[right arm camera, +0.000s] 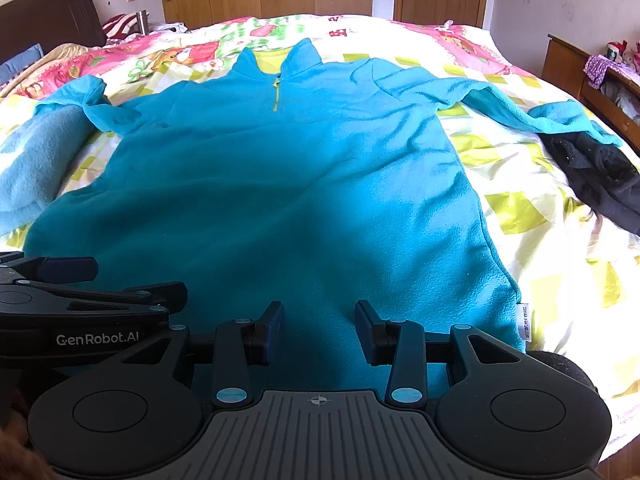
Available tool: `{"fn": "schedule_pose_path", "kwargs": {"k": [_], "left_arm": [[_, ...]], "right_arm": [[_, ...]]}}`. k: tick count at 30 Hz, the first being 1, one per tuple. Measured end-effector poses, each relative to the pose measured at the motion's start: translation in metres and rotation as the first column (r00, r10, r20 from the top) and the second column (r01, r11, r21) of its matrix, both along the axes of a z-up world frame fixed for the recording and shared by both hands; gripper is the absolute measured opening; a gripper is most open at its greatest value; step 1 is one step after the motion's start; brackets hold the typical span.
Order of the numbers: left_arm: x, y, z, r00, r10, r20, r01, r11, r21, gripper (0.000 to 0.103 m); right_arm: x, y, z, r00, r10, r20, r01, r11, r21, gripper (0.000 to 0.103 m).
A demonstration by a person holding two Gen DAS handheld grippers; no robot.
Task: Fold small clothes
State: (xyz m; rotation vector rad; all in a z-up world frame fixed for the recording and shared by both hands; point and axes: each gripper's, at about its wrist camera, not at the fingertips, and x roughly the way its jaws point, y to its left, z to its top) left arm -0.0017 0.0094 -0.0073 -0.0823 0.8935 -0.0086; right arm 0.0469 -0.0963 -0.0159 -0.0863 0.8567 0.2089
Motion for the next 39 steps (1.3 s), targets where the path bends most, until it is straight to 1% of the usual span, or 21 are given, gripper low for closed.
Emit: {"fn": "schedule_pose_path", "kwargs": {"k": [21, 27, 30, 34, 36, 39], "left_arm": [[0.004, -0.004, -0.005, 1.0, -0.008, -0.023, 0.008, 1.0, 0.011, 0.1], [0.004, -0.007, -0.002, 0.999, -0.027, -0.02, 0.027, 1.0, 0.003, 0.1], [0.005, -0.012, 0.002, 0.999, -0.047, -0.012, 0.047, 0.999, 0.005, 0.1], [0.013, -0.019, 0.002, 0.997, -0.073, -0.005, 0.073, 0.997, 0.014, 0.1], [0.017, -0.021, 0.002, 0.997, -0.077, -0.001, 0.077, 0.997, 0.027, 0.1], [0.021, -0.02, 0.002, 0.998, -0.068, -0.002, 0.068, 0.997, 0.024, 0.1]], "right_arm": [[0.002, -0.005, -0.008, 1.0, -0.004, -0.021, 0.004, 1.0, 0.026, 0.039], [0.003, -0.011, -0.007, 1.0, -0.006, -0.018, 0.007, 0.999, 0.047, 0.039], [0.003, -0.016, -0.005, 1.0, -0.012, -0.012, 0.013, 0.999, 0.051, 0.043], [0.009, -0.024, -0.007, 0.999, -0.028, -0.019, 0.029, 0.998, 0.048, 0.043], [0.011, -0.026, -0.007, 0.999, -0.035, -0.02, 0.036, 0.998, 0.048, 0.043], [0.011, -0.029, -0.007, 0.999, -0.044, -0.017, 0.044, 0.998, 0.054, 0.043]]}}
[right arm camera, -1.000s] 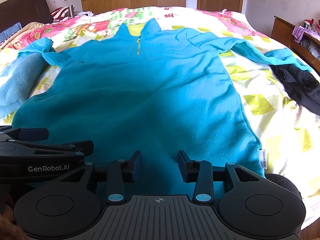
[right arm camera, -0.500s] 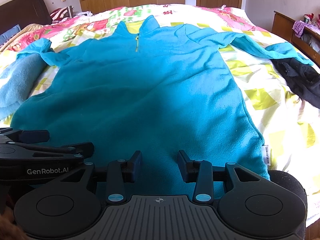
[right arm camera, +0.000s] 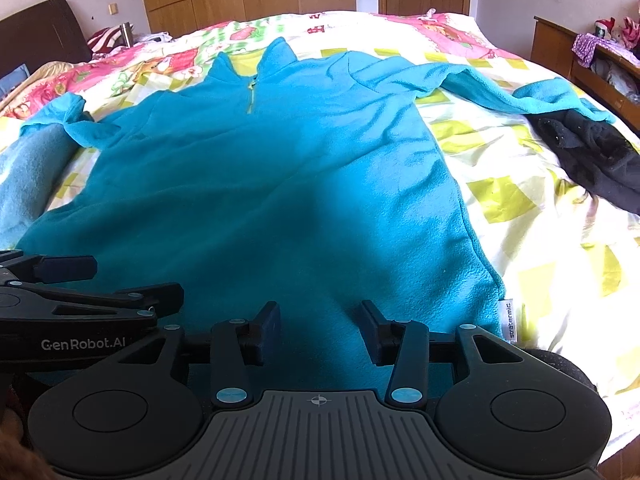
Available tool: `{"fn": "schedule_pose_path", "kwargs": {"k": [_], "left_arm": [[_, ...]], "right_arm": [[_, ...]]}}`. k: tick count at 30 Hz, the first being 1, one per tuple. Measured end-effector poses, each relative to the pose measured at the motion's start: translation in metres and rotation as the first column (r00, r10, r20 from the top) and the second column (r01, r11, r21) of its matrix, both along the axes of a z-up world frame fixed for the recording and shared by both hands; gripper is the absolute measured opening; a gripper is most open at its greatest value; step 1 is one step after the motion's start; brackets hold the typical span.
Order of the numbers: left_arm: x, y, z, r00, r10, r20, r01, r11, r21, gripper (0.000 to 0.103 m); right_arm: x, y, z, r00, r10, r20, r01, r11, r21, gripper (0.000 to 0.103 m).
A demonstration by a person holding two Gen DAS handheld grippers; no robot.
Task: Fold small clothes
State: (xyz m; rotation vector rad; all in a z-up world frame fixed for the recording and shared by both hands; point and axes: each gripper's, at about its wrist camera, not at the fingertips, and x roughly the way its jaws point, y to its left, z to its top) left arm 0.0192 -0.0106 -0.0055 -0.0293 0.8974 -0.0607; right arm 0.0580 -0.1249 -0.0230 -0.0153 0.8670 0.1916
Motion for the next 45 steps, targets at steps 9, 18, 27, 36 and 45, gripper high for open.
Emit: {"fn": "schedule_pose_path", "kwargs": {"k": [9, 18, 27, 36, 45], "left_arm": [[0.002, -0.001, -0.008, 0.999, -0.015, -0.028, 0.015, 1.0, -0.004, 0.1], [0.011, -0.007, 0.001, 0.999, -0.037, 0.005, 0.037, 0.999, 0.001, 0.1], [0.047, -0.03, -0.01, 0.993, -0.115, -0.033, 0.116, 0.993, 0.033, 0.1], [0.066, -0.029, -0.01, 0.992, -0.127, -0.016, 0.127, 0.992, 0.018, 0.1], [0.101, -0.03, 0.006, 0.991, -0.121, 0.052, 0.121, 0.993, -0.001, 0.1]], "right_arm": [[-0.001, 0.0, -0.001, 1.0, 0.015, -0.007, -0.015, 1.0, -0.013, 0.043], [0.005, -0.006, 0.006, 1.0, -0.006, -0.001, 0.006, 1.0, 0.008, 0.043], [0.04, -0.029, -0.001, 0.997, -0.076, -0.012, 0.077, 0.996, 0.034, 0.043], [0.058, -0.04, -0.008, 0.995, -0.097, -0.026, 0.098, 0.995, 0.033, 0.043], [0.095, -0.062, 0.001, 0.987, -0.156, 0.032, 0.155, 0.987, 0.039, 0.043]]}}
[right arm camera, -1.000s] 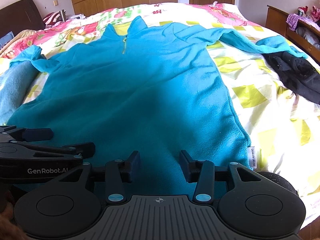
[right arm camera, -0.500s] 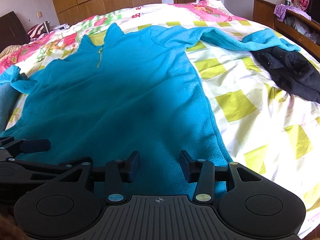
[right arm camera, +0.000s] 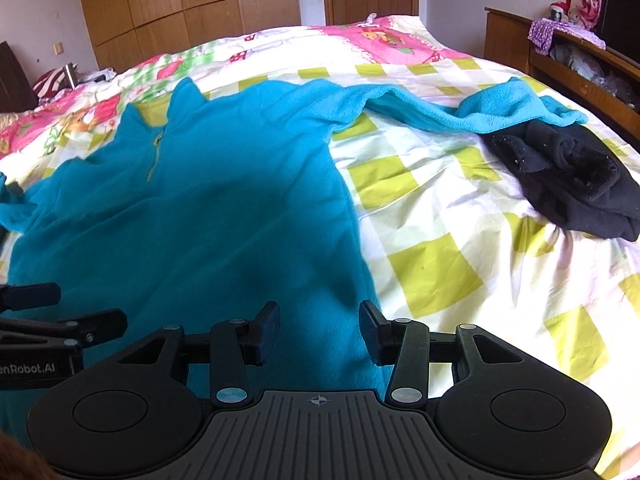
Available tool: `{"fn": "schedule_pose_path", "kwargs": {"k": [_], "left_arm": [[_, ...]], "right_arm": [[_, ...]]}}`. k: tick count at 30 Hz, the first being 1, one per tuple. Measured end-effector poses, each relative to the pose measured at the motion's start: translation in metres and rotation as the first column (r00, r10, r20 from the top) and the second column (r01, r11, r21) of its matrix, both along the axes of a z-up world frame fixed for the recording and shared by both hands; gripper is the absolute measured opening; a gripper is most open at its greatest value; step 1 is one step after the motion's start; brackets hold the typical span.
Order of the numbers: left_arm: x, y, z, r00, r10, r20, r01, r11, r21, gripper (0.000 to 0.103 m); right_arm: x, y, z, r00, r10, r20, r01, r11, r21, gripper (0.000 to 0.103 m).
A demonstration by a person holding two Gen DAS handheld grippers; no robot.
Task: Fold small clothes
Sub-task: 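Move the right tool to the sleeve beside the black garment, then grasp the sleeve cuff with the right tool and fold it across the body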
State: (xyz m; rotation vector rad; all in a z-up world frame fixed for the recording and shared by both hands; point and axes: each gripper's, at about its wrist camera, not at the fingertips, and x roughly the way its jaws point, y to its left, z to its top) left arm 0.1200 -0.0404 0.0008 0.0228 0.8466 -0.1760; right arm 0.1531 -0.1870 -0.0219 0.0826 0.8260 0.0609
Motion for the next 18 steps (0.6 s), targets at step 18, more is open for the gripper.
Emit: {"fn": "schedule_pose_path", "kwargs": {"k": [18], "left_arm": [[0.102, -0.097, -0.014, 0.983, -0.181, 0.044, 0.181, 0.983, -0.002, 0.1]], "right_arm": [[0.158, -0.171, -0.034, 0.839, -0.544, -0.024, 0.42, 0.619, 0.663, 0.072]]}}
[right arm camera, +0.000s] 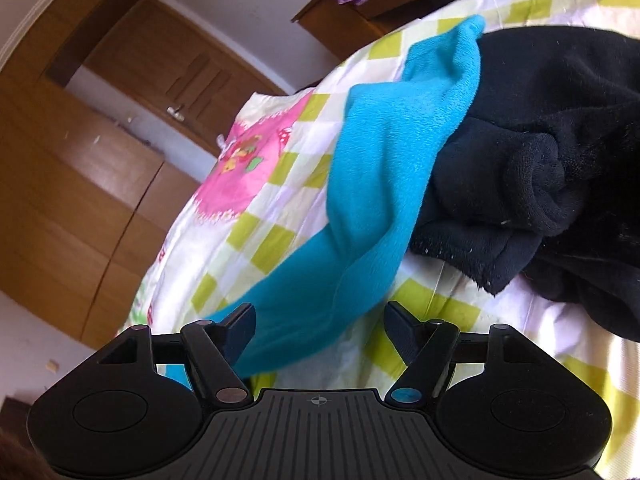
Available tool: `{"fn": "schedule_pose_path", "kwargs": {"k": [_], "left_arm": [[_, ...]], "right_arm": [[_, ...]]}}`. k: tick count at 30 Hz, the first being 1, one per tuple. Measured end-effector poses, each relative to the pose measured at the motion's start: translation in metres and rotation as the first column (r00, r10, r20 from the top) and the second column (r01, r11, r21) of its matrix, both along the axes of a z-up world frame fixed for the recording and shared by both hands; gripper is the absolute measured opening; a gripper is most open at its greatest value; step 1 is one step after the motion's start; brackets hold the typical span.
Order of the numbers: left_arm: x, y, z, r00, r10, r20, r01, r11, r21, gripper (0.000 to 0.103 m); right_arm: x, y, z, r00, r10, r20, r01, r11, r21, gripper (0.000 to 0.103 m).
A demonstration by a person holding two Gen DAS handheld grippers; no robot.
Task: Fold small clothes
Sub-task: 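Grasp the sleeve cuff with the right tool and fold it across the body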
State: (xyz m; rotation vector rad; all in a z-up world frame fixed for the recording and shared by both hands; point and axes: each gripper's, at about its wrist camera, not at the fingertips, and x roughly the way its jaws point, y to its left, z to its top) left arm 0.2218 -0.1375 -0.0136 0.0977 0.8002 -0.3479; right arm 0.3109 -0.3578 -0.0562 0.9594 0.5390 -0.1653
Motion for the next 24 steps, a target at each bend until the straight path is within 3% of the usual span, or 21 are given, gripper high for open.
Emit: {"fn": "schedule_pose_path", "kwargs": {"k": [2, 6, 7, 9, 10, 12, 13, 14, 16, 17, 19, 20, 21, 24], "left_arm": [[0.003, 0.0, -0.001, 1.0, 0.002, -0.005, -0.002, 1.0, -0.014, 0.1], [0.002, 0.014, -0.003, 1.0, 0.02, -0.023, -0.021, 0.999, -0.041, 0.1], [0.0, 0.02, -0.002, 0.999, 0.029, -0.023, -0.03, 0.998, -0.049, 0.1], [-0.006, 0.034, 0.002, 0.999, 0.053, -0.012, -0.053, 0.996, -0.069, 0.1], [-0.009, 0.042, 0.005, 0.998, 0.065, -0.005, -0.065, 0.995, -0.08, 0.1], [-0.019, 0.063, 0.01, 0.995, 0.097, 0.01, -0.096, 0.99, -0.103, 0.1], [-0.025, 0.074, 0.012, 0.993, 0.115, 0.015, -0.112, 0.988, -0.106, 0.1], [-0.032, 0.086, 0.013, 0.99, 0.137, 0.016, -0.134, 0.985, -0.106, 0.1], [-0.046, 0.109, 0.012, 0.984, 0.176, 0.014, -0.174, 0.98, -0.095, 0.1], [-0.053, 0.119, 0.009, 0.98, 0.197, 0.012, -0.195, 0.977, -0.083, 0.1], [-0.065, 0.137, 0.002, 0.971, 0.24, -0.005, -0.24, 0.97, -0.043, 0.1], [-0.07, 0.143, -0.006, 0.97, 0.243, -0.015, -0.243, 0.97, -0.015, 0.1], [-0.076, 0.148, -0.012, 0.969, 0.247, -0.025, -0.247, 0.969, -0.003, 0.1], [-0.086, 0.159, -0.022, 0.97, 0.236, -0.057, -0.238, 0.971, -0.022, 0.1]], "right_arm": [[0.007, -0.009, -0.009, 0.998, -0.07, 0.006, 0.069, 0.996, 0.052, 0.068], [0.022, -0.02, -0.002, 0.987, -0.154, 0.04, 0.151, 0.986, 0.077, 0.024], [0.03, -0.015, 0.008, 0.987, -0.152, 0.048, 0.151, 0.988, 0.024, 0.013], [0.039, 0.008, 0.04, 0.99, -0.09, 0.109, 0.107, 0.982, -0.158, 0.01], [0.044, 0.033, 0.062, 0.989, -0.011, 0.149, 0.056, 0.951, -0.303, 0.009], [0.046, 0.088, 0.094, 0.963, 0.188, 0.193, -0.058, 0.845, -0.532, 0.008], [0.042, 0.125, 0.106, 0.928, 0.32, 0.194, -0.125, 0.754, -0.645, 0.008], [0.037, 0.162, 0.113, 0.872, 0.459, 0.17, -0.198, 0.649, -0.735, 0.008], [0.014, 0.239, 0.108, 0.691, 0.719, 0.074, -0.302, 0.38, -0.874, 0.007], [0.001, 0.27, 0.098, 0.611, 0.792, -0.004, -0.328, 0.248, -0.912, 0.007], [-0.016, 0.315, 0.066, 0.501, 0.848, -0.17, -0.384, 0.042, -0.923, 0.007], [-0.021, 0.33, 0.048, 0.453, 0.858, -0.241, -0.426, -0.029, -0.904, 0.007], [-0.025, 0.339, 0.036, 0.425, 0.861, -0.279, -0.484, -0.044, -0.874, 0.006], [-0.04, 0.349, 0.02, 0.445, 0.832, -0.331, -0.495, -0.079, -0.865, 0.015]]}}
